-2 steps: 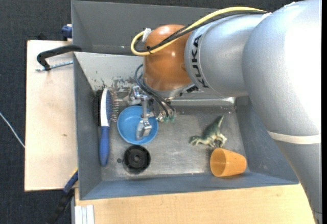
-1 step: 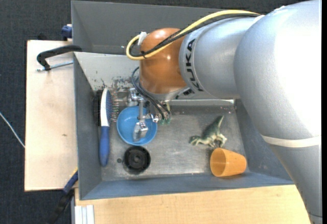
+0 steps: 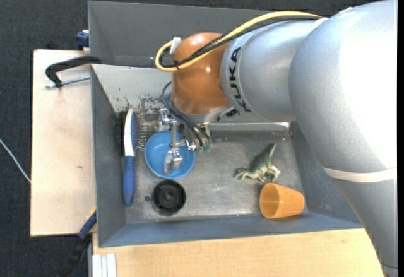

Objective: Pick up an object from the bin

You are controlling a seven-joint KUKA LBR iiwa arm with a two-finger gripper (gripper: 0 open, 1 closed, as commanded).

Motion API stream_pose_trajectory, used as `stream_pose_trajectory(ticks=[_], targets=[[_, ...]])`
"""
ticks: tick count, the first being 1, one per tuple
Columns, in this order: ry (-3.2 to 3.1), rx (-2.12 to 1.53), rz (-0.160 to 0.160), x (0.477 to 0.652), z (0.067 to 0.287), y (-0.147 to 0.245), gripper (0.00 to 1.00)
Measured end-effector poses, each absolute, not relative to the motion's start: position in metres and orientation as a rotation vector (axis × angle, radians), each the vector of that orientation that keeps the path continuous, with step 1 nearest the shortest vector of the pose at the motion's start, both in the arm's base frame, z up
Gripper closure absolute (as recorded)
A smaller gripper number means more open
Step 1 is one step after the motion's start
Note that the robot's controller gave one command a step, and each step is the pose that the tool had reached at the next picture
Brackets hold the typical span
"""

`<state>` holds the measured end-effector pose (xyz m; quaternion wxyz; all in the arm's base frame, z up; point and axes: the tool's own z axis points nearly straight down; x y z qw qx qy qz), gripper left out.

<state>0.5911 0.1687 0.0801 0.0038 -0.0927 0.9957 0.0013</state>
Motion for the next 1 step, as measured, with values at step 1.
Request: stream_pose_trajectory(ticks=[1], targets=[[3.121, -0.213, 0.002, 0.5928, 0.0767, 0.1739, 0.0]])
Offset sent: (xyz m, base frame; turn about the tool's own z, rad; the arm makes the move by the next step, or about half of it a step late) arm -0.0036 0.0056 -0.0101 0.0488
